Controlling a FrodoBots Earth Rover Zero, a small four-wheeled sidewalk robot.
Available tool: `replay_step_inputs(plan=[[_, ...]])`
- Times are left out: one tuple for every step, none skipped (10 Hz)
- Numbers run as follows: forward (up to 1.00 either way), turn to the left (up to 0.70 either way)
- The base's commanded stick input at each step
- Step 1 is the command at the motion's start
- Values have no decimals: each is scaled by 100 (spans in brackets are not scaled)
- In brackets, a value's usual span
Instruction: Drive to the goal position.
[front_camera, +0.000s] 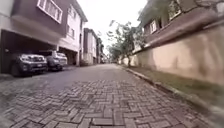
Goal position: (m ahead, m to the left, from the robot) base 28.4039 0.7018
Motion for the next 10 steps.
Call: replay_step_inputs(plan=[[69,-35],[69,-35],[69,-35],[69,-8],[69,3],[69,3],[69,3],[69,3],[69,3],[69,3]])
